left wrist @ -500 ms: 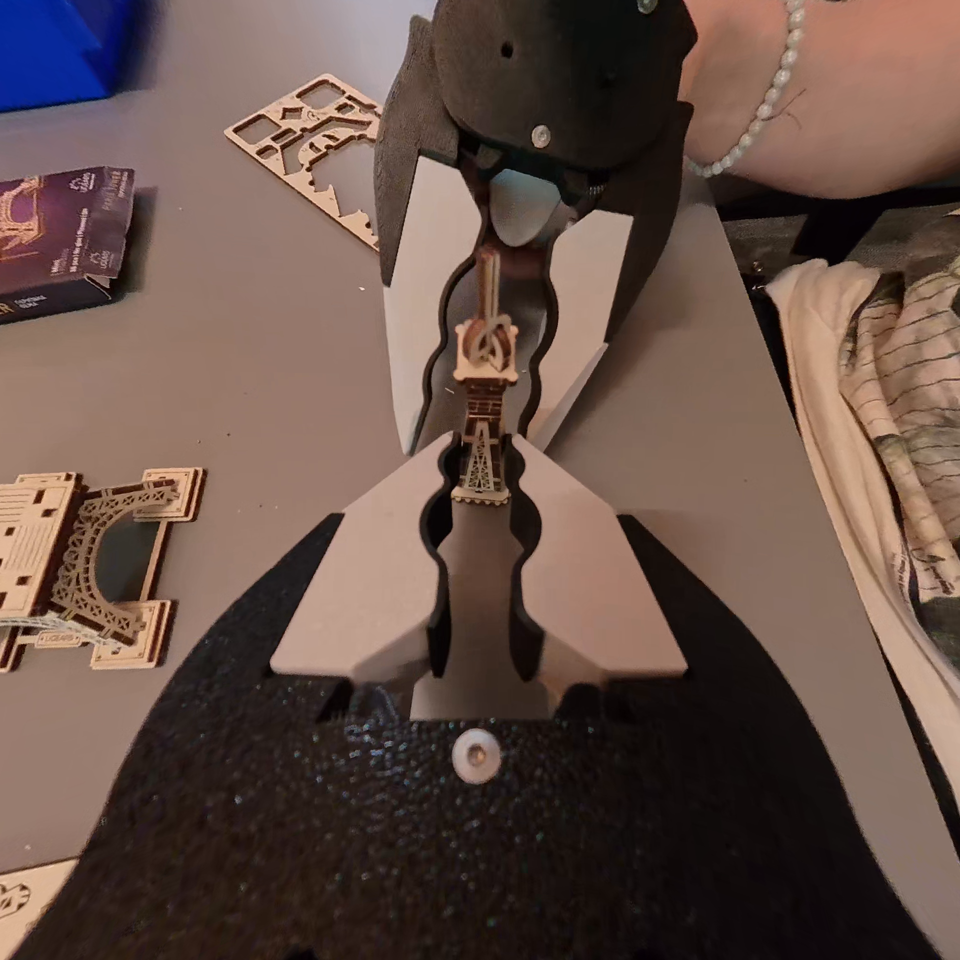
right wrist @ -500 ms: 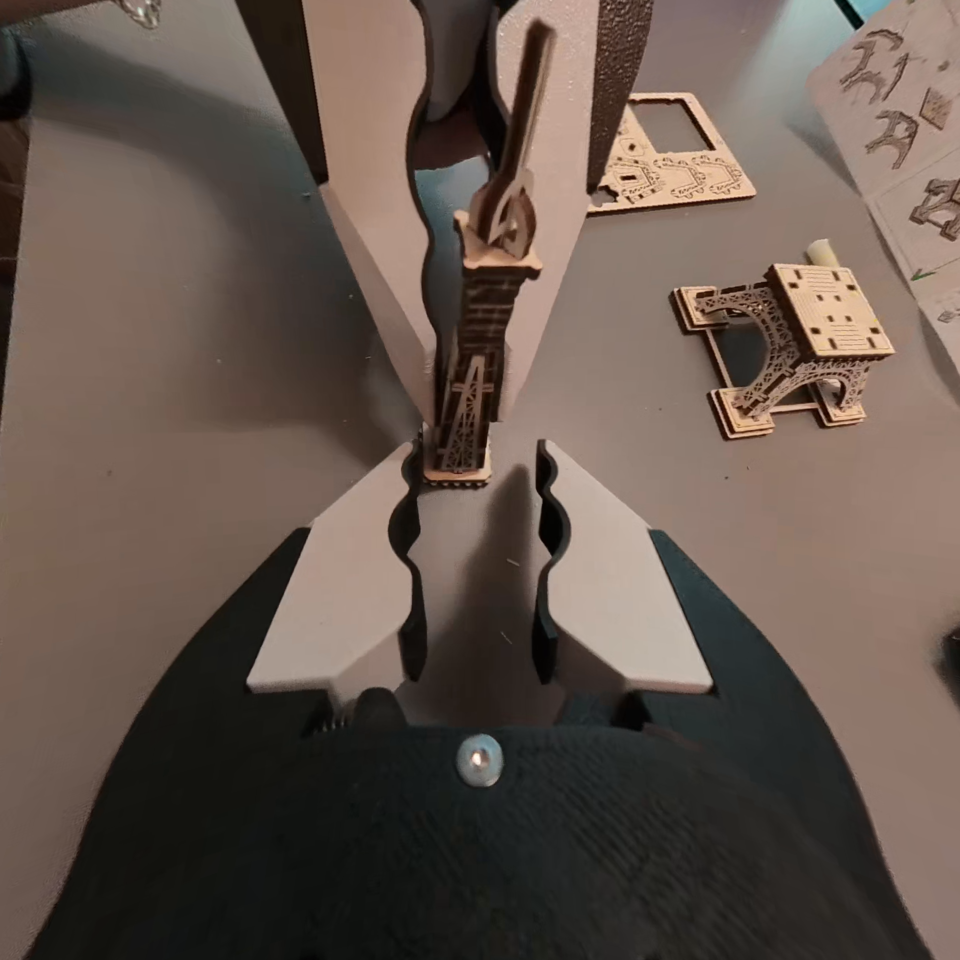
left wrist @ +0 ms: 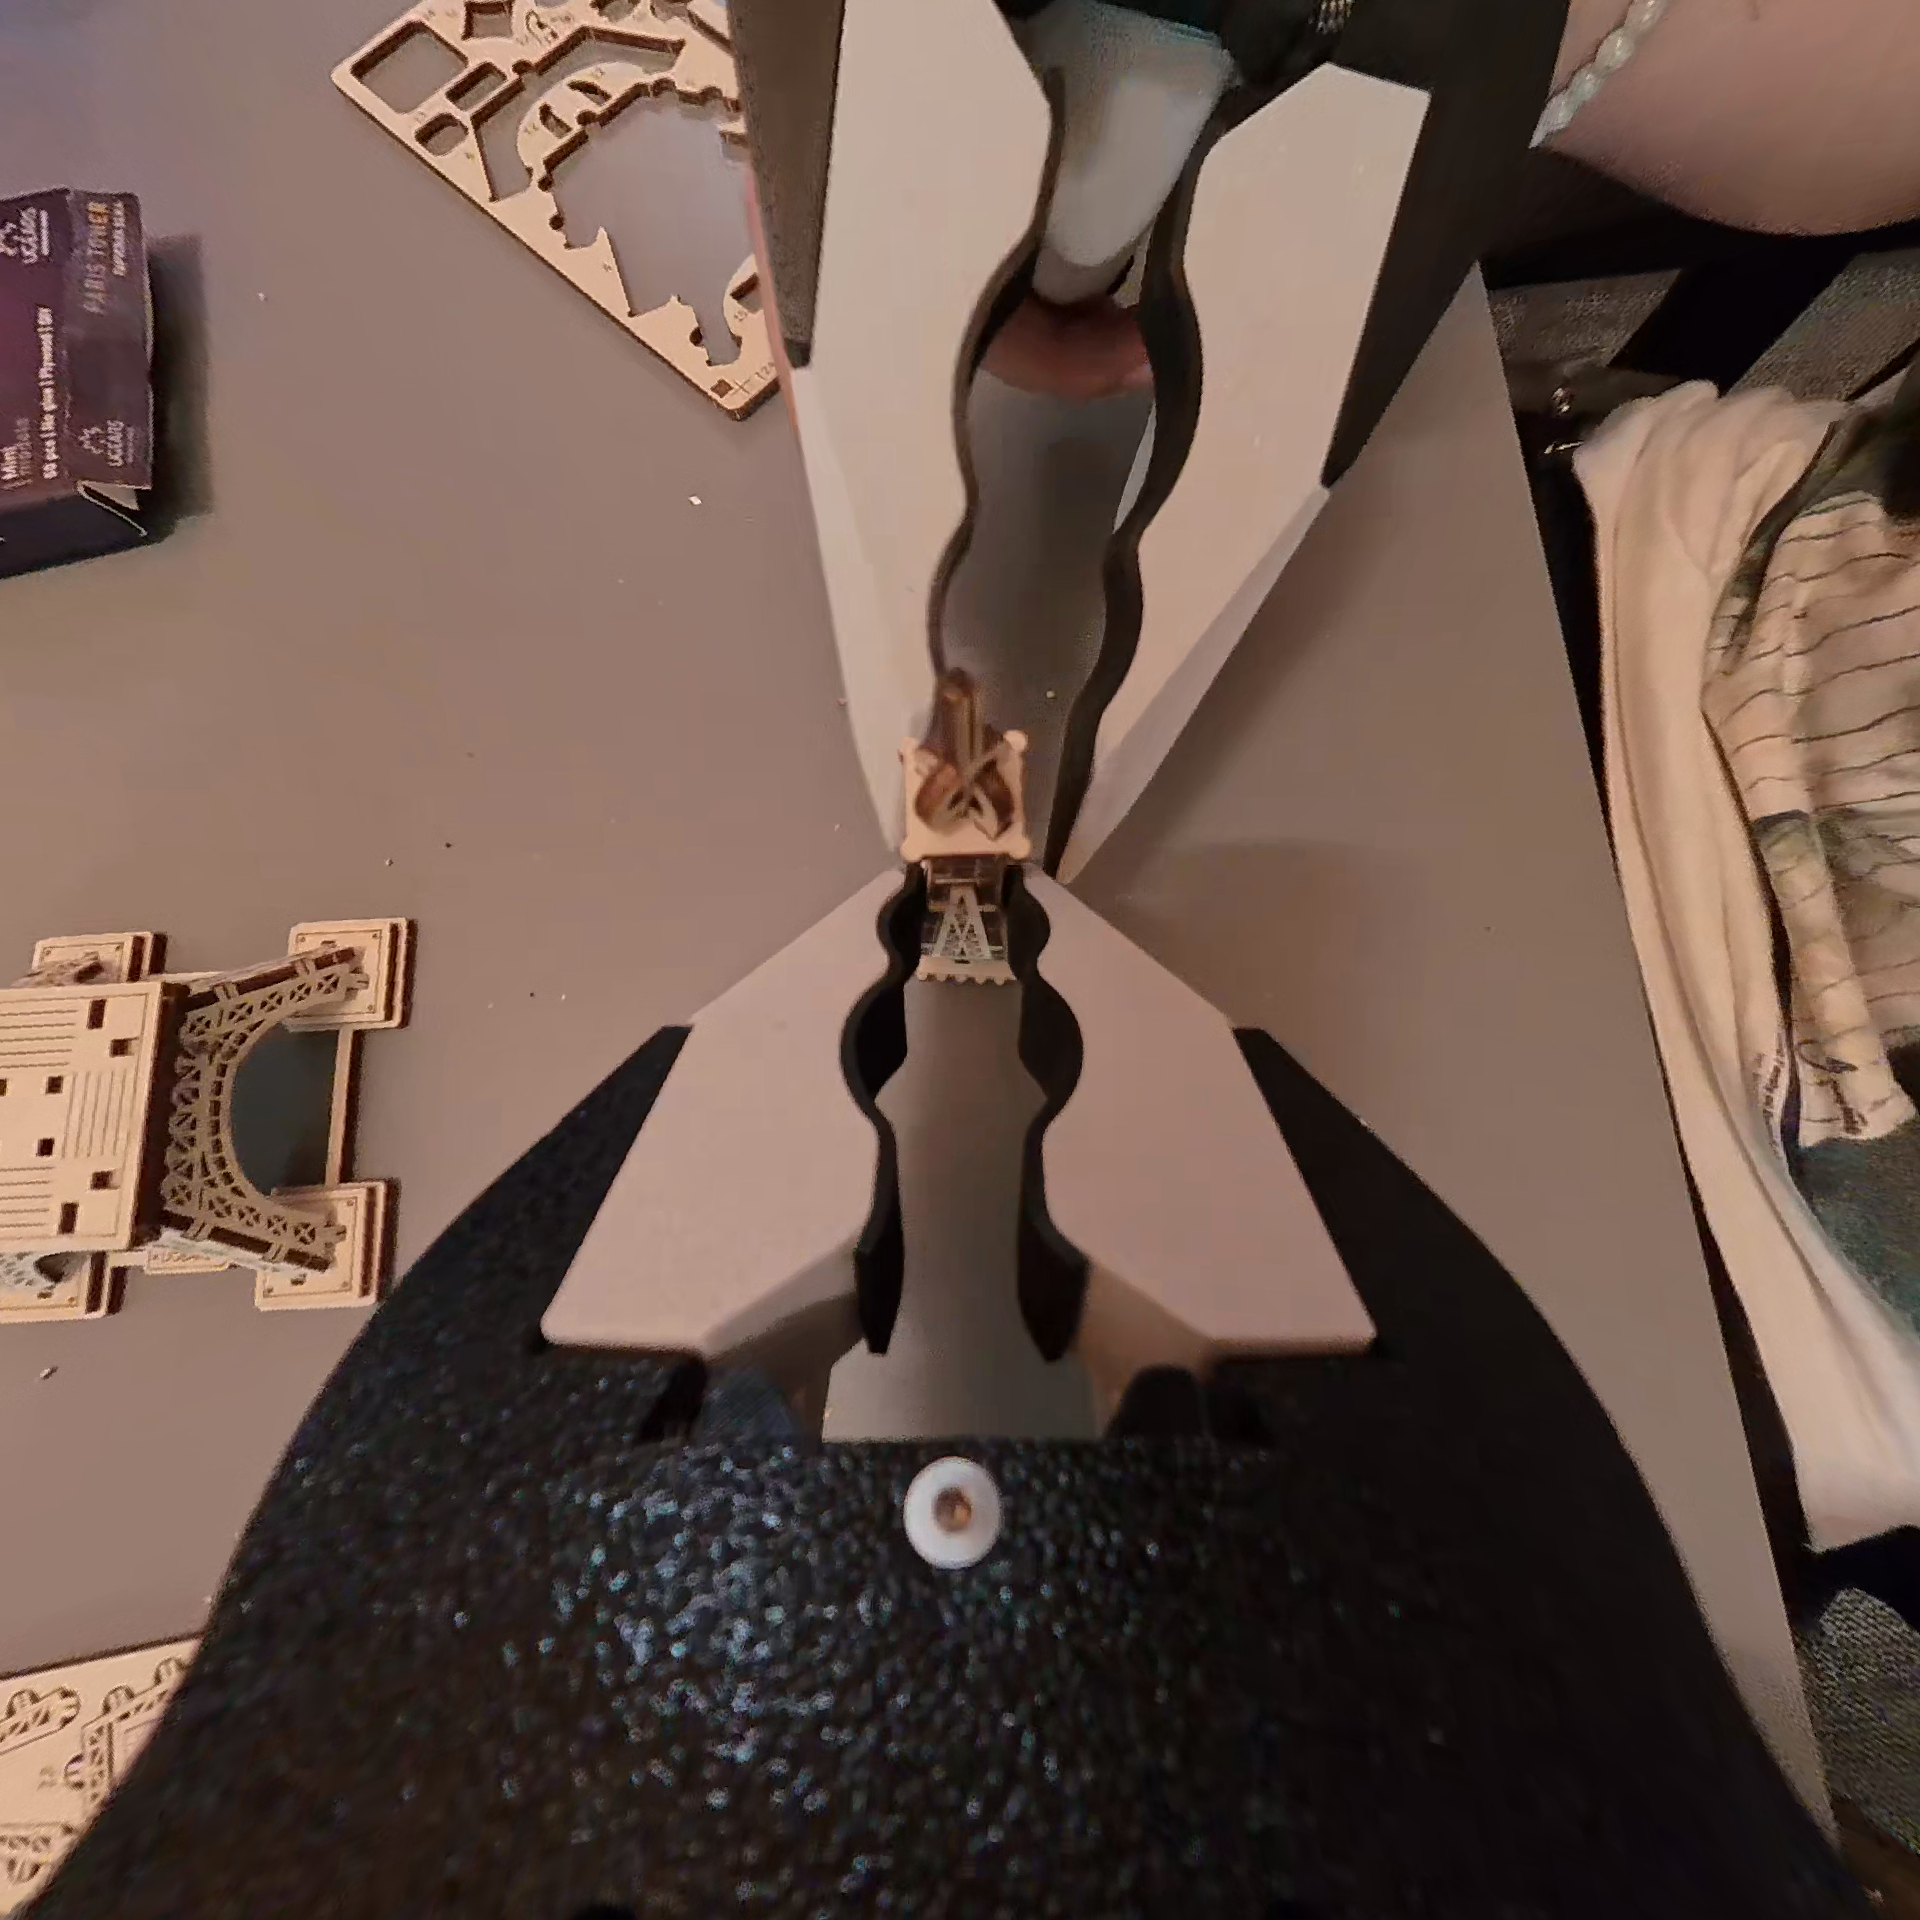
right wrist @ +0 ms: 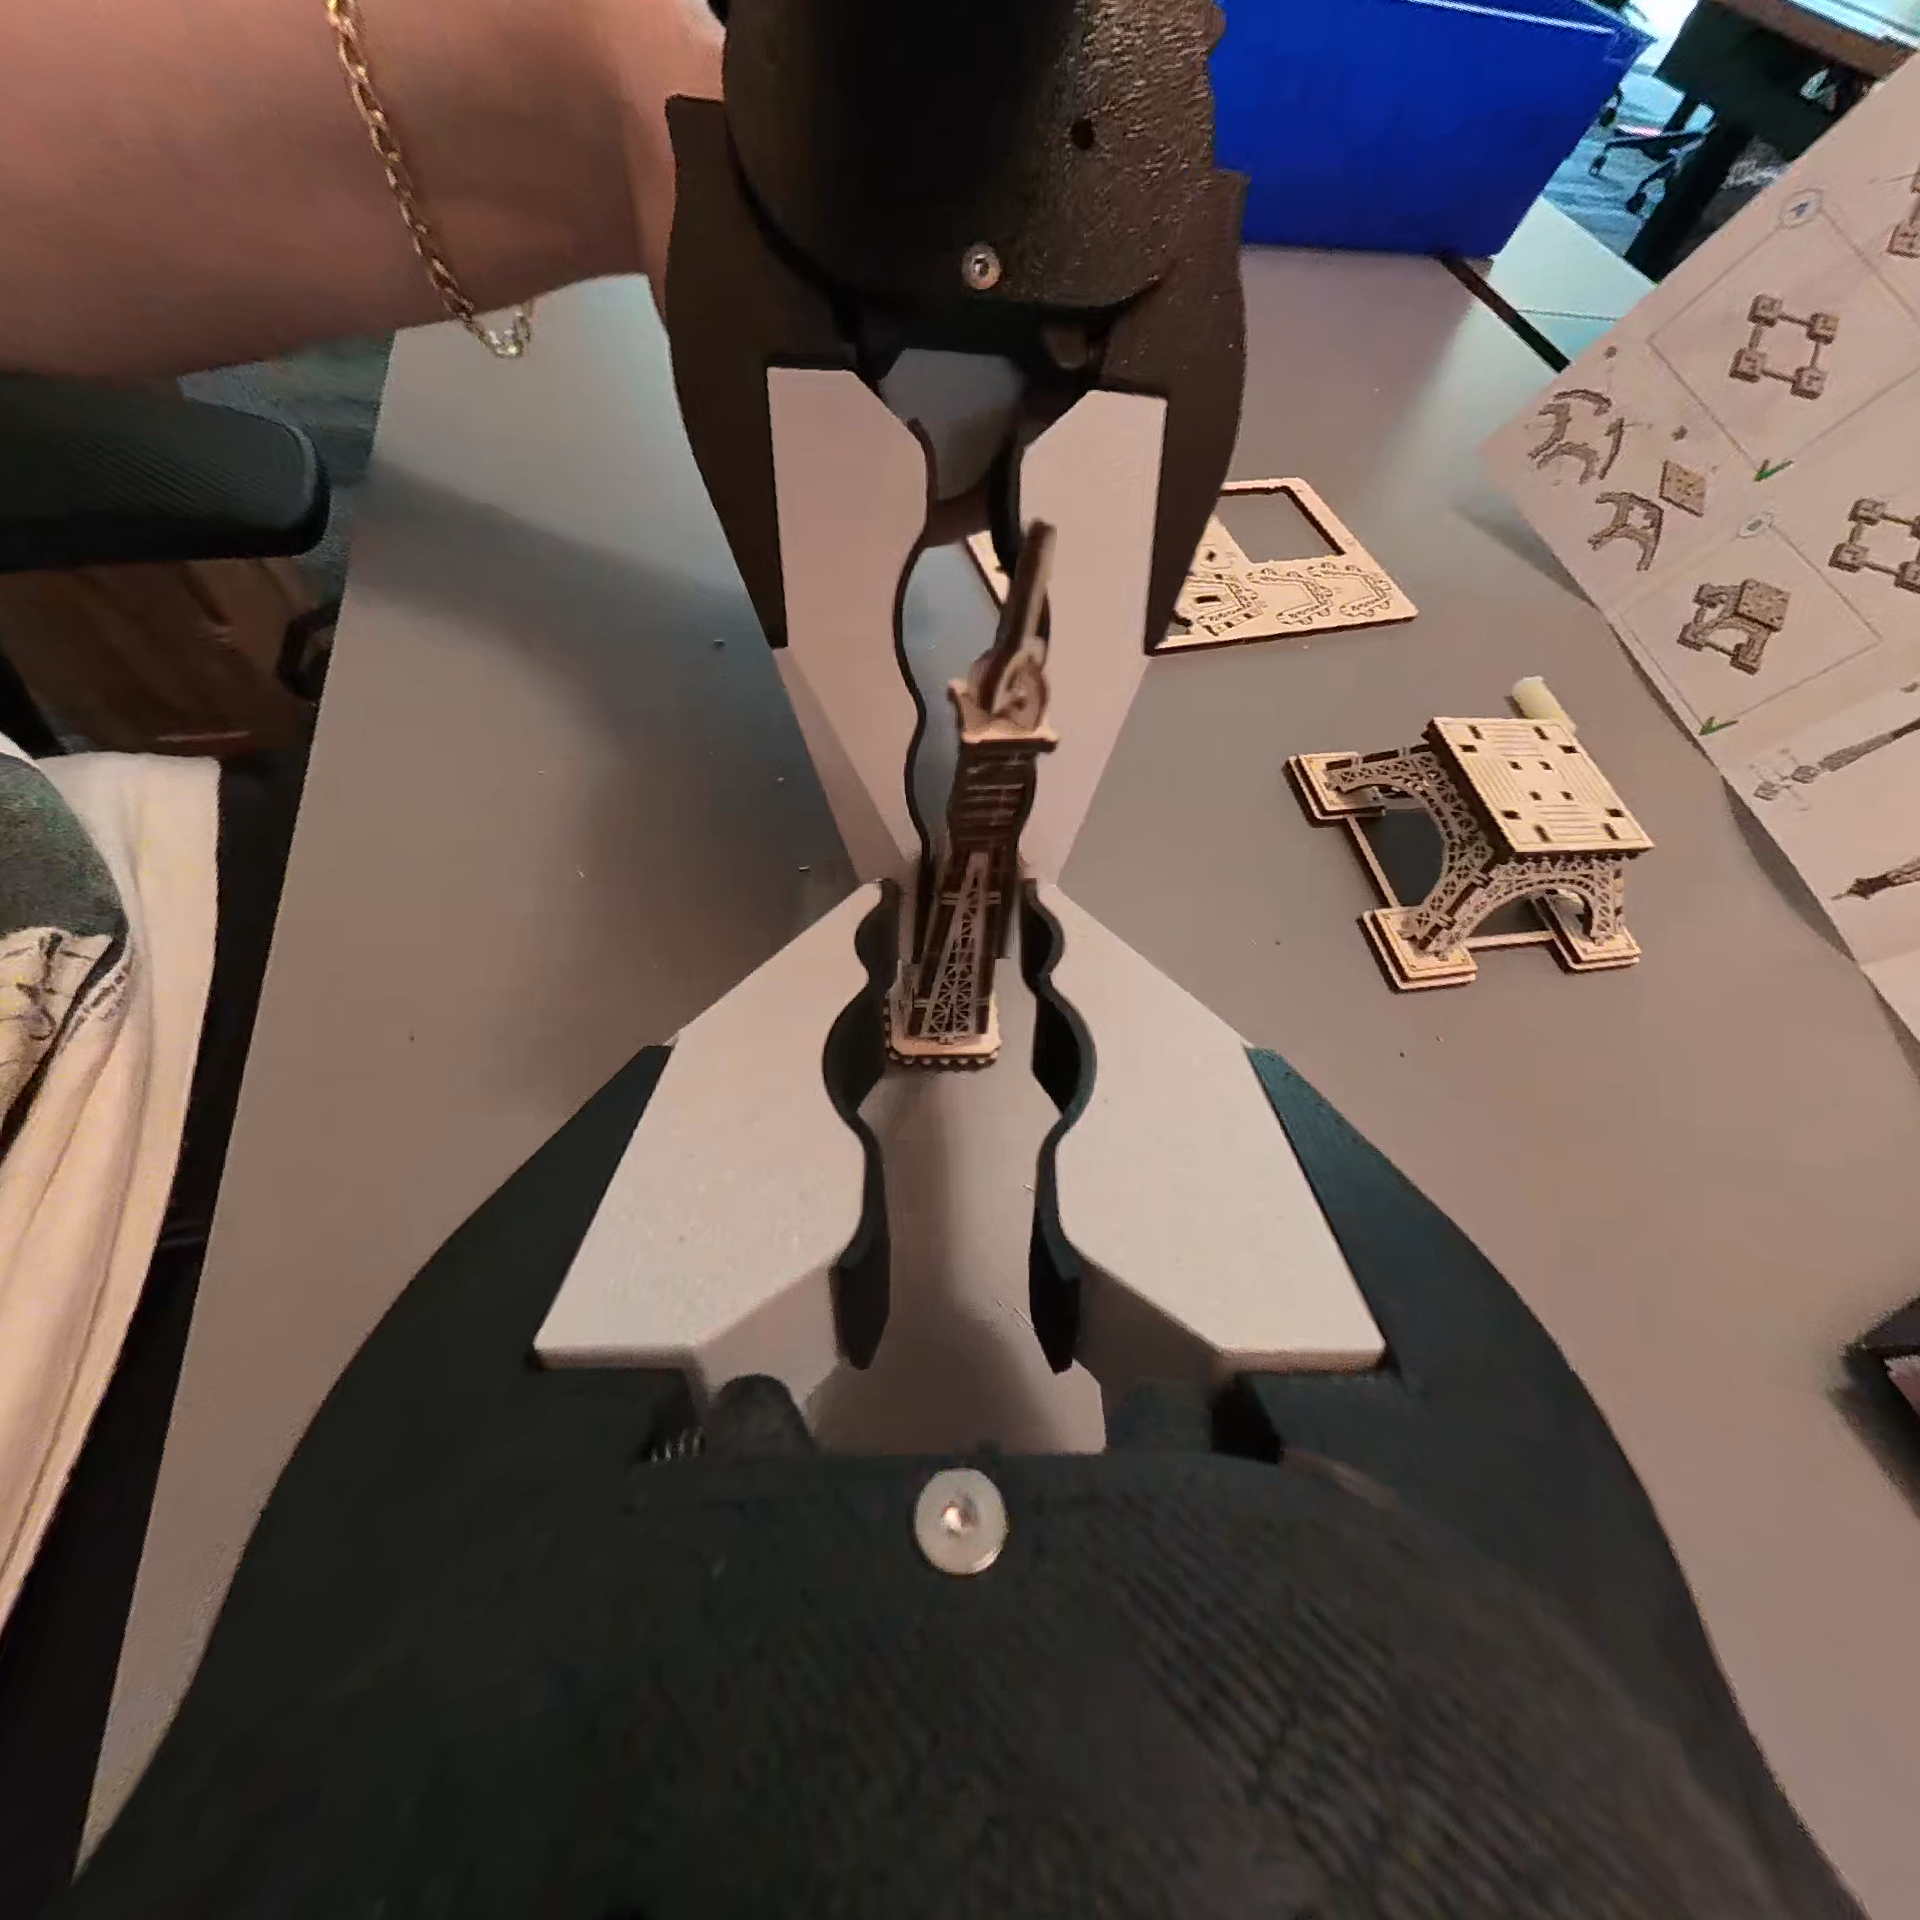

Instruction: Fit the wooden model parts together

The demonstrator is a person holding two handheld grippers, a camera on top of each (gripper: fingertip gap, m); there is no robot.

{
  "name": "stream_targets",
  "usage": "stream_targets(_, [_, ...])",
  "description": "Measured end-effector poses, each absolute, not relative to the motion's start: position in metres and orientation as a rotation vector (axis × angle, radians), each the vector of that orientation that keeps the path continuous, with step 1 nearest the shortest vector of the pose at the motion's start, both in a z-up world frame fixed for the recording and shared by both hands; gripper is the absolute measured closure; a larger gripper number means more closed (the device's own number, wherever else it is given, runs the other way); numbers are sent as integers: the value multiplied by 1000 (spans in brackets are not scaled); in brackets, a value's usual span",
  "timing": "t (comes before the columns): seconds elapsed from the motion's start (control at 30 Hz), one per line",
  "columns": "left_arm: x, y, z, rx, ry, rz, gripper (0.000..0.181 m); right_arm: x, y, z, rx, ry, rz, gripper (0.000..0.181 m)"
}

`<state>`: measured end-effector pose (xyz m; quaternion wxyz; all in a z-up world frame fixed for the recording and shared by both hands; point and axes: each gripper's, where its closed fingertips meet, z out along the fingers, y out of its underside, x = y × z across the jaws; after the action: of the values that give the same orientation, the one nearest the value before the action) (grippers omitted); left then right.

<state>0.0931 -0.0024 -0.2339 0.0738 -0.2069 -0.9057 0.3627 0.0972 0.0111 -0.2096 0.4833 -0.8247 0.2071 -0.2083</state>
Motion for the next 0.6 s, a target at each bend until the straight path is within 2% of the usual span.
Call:
stream_targets(0.17, [92,-1,-235,-661,-2730,1101,166,96,8,-209,-1981,509,-497,171])
stream_targets(0.43, [96,4,-235,-621,-2732,1178,165,99,8,-209,-1942,504,-499,171])
stream_targets(0.6, [97,2,-246,-634,-2734,1137,155,101,9,-209,-1963,489,-484,171])
